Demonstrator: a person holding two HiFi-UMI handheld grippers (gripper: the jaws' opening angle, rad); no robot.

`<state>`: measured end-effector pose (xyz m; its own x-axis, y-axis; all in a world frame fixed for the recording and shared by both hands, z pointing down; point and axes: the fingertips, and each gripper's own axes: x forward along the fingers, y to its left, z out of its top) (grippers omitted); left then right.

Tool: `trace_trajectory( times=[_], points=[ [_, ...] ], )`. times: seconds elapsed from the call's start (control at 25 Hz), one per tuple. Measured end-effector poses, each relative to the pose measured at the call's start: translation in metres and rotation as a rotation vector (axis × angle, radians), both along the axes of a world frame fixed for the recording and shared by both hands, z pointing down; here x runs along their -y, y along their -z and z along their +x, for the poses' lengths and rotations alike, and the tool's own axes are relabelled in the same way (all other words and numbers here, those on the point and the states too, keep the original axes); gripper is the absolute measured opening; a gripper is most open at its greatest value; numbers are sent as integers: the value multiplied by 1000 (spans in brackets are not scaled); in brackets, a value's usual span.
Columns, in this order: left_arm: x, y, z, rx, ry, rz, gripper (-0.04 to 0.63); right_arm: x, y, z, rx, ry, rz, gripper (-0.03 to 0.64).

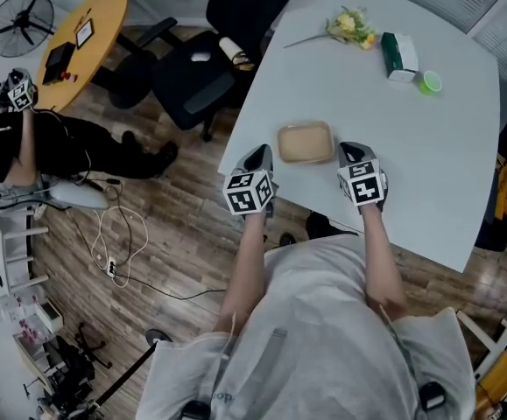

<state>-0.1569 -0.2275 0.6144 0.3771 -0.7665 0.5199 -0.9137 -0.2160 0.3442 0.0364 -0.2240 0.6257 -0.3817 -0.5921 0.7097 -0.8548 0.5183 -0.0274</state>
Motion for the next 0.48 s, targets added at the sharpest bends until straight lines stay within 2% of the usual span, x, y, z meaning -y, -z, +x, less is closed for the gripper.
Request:
trace_trajectory(
  times=[0.12, 0.36, 0.48],
  points=[
    [11, -2, 1, 13, 13, -2, 5, 14, -11, 1, 123, -48, -37, 5],
    [22, -12, 6, 56, 21, -29, 6, 26, -30, -3, 237, -64, -80, 6],
    [22, -20, 5, 74, 33, -51, 37, 27, -36, -9, 286, -52, -105, 81]
  ],
)
